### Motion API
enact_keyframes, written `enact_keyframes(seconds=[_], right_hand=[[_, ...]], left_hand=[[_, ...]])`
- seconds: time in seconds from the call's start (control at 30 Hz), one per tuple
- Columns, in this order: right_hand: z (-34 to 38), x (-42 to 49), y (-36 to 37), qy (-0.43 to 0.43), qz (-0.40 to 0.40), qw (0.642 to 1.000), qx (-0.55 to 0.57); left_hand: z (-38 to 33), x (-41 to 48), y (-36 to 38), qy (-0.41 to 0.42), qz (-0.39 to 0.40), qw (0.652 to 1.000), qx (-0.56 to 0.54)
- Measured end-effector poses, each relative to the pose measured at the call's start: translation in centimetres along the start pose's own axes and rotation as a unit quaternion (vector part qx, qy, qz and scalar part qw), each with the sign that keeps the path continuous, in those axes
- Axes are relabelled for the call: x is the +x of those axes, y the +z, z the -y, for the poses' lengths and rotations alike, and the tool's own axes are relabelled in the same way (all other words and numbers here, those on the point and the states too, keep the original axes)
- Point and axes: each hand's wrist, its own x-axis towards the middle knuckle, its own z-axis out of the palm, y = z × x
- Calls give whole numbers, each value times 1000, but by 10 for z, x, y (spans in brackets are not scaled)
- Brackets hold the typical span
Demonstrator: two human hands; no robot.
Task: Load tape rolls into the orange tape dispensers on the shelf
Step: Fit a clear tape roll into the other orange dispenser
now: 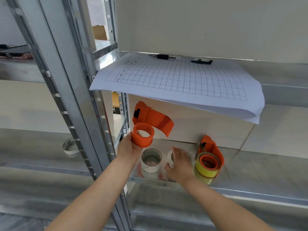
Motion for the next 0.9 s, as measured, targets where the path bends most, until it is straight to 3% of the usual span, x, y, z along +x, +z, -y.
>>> enact_keyframes(seconds=[0.13,0.23,0.33,0.43,0.53,0.7,0.9], right_hand=[[-11,-2,1,56,77,994,-59],[-9,-1,1,70,61,994,-49],[-6,3,-10,94,6,990,109],[4,9,-31,96,-83,960,251],[19,16,-58,93,-163,924,332],[43,14,-89,32,-216,876,431],[71,2,-89,-47,-115,893,433]], left_hand=[[1,-2,0,-14,6,1000,13],[-1,-2,-1,-17,1,1000,-3],[-2,-3,-1,-19,0,1000,-21],[-2,-3,-1,-15,0,1000,-23],[-3,-1,-3,3,-6,1000,3],[-2,-4,-3,31,-14,998,61],[7,-13,9,7,47,994,94]])
